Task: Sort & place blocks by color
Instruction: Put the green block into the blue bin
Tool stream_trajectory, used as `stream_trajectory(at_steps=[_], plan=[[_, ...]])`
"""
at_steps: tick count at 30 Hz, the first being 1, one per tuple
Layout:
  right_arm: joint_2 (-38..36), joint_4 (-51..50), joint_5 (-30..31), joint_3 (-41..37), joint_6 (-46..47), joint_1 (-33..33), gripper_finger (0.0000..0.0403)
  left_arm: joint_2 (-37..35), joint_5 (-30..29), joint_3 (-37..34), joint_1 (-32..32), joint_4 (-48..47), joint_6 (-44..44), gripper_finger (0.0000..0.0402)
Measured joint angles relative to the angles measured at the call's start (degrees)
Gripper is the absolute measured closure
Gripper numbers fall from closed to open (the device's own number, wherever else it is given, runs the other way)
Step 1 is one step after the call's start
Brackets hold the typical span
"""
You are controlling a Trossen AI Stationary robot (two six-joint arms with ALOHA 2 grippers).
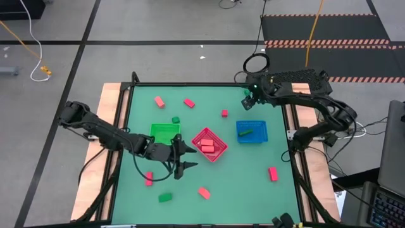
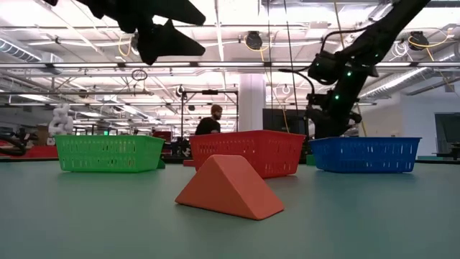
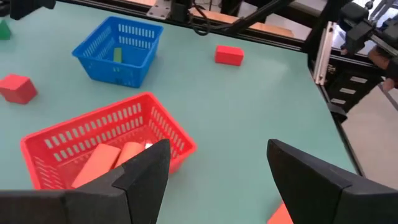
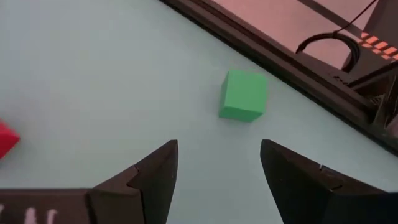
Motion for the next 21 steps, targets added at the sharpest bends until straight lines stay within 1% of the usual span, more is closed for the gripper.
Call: stream_trajectory(at_steps=[4, 12, 21], plan=[[3.9, -0.3, 0.1, 3.9, -1.7, -1.0, 0.0181, 0.0, 0.0, 0.0, 1.1, -1.2, 0.2, 0.0131], [11.0, -2.0, 0.0, 10.7, -2.0, -3.7, 0.0181, 0.0, 0.0, 0.0, 1.7, -4.7, -0.5, 0.0131], [16.7, -1.4, 0.1, 12.3, -2.5, -4.7, 0.0181, 0.0, 0.1, 0.0, 1.4, -5.4, -1.5, 0.0131]])
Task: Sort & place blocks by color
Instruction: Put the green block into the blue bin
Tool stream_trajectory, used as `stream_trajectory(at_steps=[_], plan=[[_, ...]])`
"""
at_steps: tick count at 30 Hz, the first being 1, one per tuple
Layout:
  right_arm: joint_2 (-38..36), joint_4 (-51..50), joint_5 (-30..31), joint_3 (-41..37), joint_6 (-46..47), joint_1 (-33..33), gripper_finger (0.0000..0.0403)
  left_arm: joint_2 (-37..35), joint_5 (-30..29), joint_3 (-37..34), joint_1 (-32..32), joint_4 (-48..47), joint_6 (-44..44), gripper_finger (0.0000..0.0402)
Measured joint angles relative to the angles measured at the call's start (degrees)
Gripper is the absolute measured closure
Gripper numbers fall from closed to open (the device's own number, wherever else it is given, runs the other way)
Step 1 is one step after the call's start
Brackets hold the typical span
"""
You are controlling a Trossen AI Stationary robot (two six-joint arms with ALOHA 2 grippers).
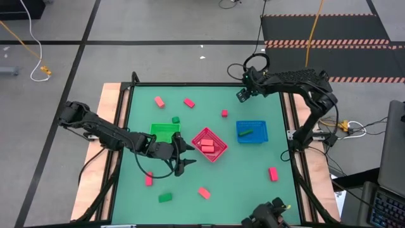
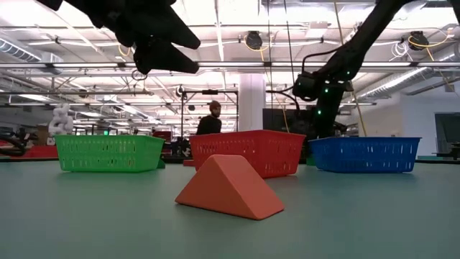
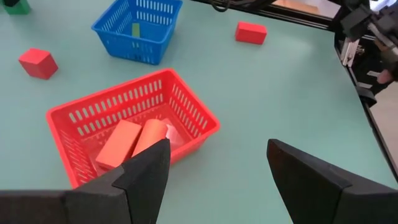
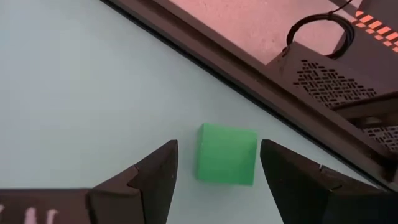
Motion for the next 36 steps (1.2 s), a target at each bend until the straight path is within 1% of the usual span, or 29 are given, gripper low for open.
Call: stream_trajectory(at_steps=[6, 9, 12, 17, 21, 24, 29, 31, 36], plan=[[1.8, 0.0, 0.1, 0.0, 0.0, -1.1, 0.0181, 0.0, 0.0, 0.0, -0.3, 0.0, 0.0, 0.0131], [1.9, 0.0, 0.2, 0.0, -1.0, -1.2, 0.0188, 0.0, 0.0, 0.0, -0.3, 0.0, 0.0, 0.0131], [1.9, 0.0, 0.1, 0.0, -2.3, -1.1, 0.0211, 0.0, 0.0, 0.0, -0.3, 0.0, 0.0, 0.0131], [1.8, 0.2, 0.1, 0.0, -4.5, -0.8, 0.028, 0.0, 0.0, 0.0, -0.3, -0.1, 0.1, 0.0131], [0.3, -1.8, 0.0, 0.0, -7.1, 0.2, 0.028, 0.0, 0.0, 0.0, -0.3, -0.1, 0.3, 0.0131], [-3.7, -5.0, 0.0, 0.0, -9.7, 1.4, 0.028, 0.0, 0.0, 0.0, -0.3, -0.5, 0.9, 0.0131], [-14.3, -12.5, 0.0, 0.0, -9.3, 4.1, 0.028, 0.0, 0.0, 0.0, 0.1, -1.8, 1.1, 0.0131], [-19.0, -15.4, -0.7, 0.0, -7.5, 6.0, 0.028, 0.0, 0.0, 0.0, 0.4, -2.3, 1.1, 0.0131], [-28.6, -23.4, -5.9, 0.0, 0.2, 12.3, 0.028, 0.0, 0.0, 0.0, 0.8, -2.3, 1.1, 0.0131]])
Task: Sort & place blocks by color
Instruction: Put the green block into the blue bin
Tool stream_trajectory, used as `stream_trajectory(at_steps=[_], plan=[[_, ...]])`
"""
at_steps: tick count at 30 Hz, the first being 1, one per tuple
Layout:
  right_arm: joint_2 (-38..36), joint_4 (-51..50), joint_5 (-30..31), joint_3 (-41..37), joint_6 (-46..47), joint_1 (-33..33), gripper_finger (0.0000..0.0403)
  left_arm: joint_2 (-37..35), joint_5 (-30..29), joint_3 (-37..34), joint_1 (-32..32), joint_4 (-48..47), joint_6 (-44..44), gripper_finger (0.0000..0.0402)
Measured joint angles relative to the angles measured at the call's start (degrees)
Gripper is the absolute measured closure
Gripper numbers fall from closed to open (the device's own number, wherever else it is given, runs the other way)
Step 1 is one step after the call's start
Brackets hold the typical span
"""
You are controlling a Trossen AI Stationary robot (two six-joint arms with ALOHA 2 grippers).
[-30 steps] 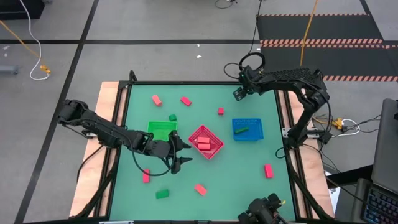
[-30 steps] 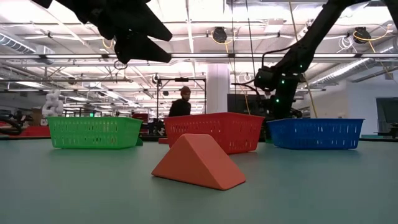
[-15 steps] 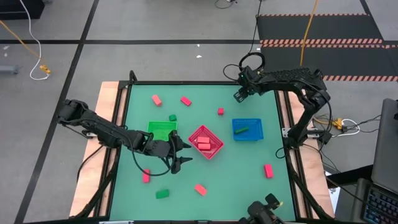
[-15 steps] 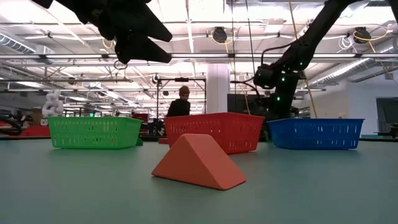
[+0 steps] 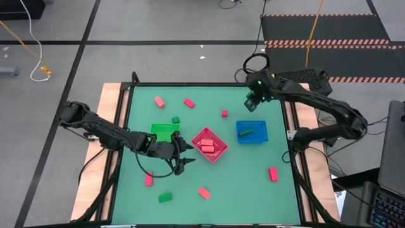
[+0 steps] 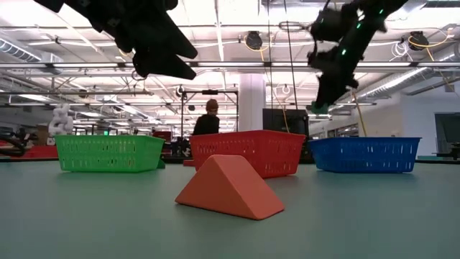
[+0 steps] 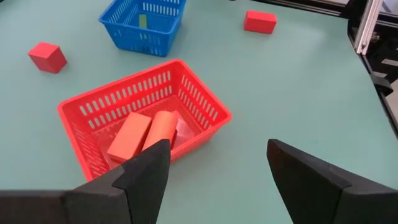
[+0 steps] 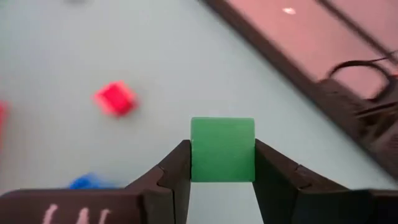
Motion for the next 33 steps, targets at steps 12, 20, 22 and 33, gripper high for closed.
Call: stream_trajectory(at_steps=[12, 20, 22, 33], plan=[[-8.1, -8.4, -4.7, 0.0, 16.8, 20.8, 0.028, 0.0, 0.0, 0.0, 0.2, -1.3, 0.0, 0.0131], [-5.3, -16.6, 2.6, -1.7, 22.5, 27.6, 0.028, 0.0, 0.0, 0.0, -0.5, -4.4, -1.7, 0.0131], [-5.0, -16.5, 2.9, -3.1, 23.5, 28.3, 0.028, 0.0, 0.0, 0.0, -0.7, -5.5, -2.1, 0.0131], [-4.9, -12.2, 1.6, -10.1, 25.4, 28.4, 0.0254, 0.0, 0.0, 0.0, -1.2, -7.3, -3.2, 0.0131]])
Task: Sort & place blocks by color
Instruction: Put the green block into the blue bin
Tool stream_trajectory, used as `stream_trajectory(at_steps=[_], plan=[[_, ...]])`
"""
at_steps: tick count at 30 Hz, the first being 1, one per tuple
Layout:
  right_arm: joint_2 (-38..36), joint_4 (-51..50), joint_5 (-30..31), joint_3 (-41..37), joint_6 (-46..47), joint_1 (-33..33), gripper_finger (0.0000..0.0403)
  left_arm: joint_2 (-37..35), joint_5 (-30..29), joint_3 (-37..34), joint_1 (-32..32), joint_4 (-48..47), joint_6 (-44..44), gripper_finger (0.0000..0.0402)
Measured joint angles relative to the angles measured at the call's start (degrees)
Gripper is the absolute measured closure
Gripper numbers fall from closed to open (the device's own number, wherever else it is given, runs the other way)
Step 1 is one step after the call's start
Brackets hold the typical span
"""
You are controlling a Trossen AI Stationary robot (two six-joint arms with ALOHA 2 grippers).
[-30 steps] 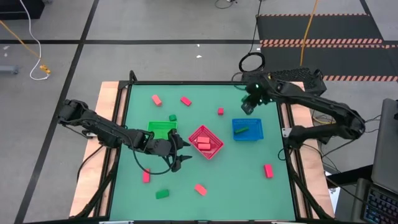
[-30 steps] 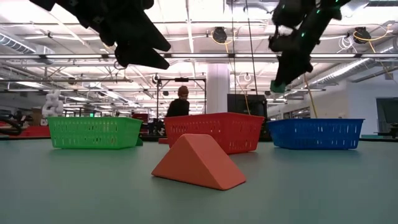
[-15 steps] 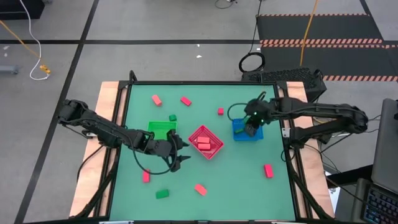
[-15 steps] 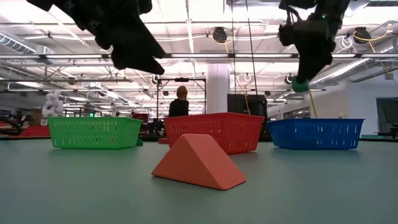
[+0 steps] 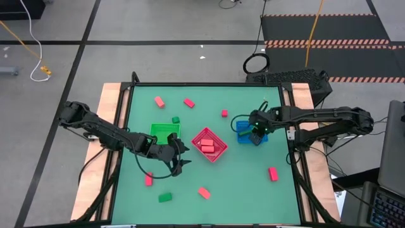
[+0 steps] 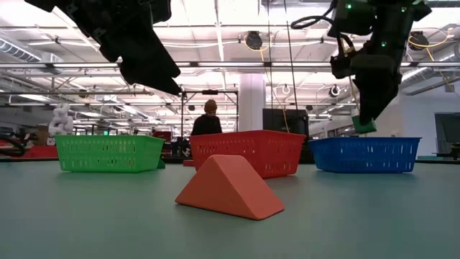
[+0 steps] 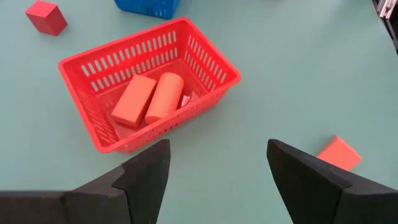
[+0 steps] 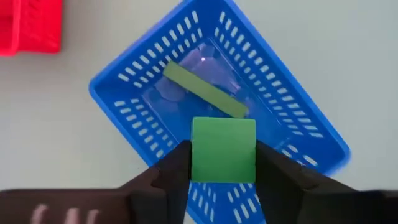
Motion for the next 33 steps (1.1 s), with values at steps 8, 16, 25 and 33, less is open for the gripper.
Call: stream_trajectory(at_steps=[8, 16, 25, 33], plan=[[-0.1, 4.6, 0.1, -0.7, 0.7, 0.0, 0.0163, 0.0, 0.1, 0.0, -0.7, 0.0, -0.4, 0.0131], [-0.4, 17.5, 0.4, -1.6, -2.8, 0.3, 0.014, 0.0, 1.2, 0.0, -2.2, -3.5, -2.5, 0.0131], [-0.4, 56.6, -3.3, -9.6, -11.4, 2.8, 0.0149, 0.0, 5.1, 0.0, -6.4, -5.1, -12.4, 0.0131], [-0.4, 89.5, -3.4, -19.0, -15.6, 6.3, 0.0149, 0.0, 4.5, 1.3, -9.9, -5.1, -20.7, 0.0131]])
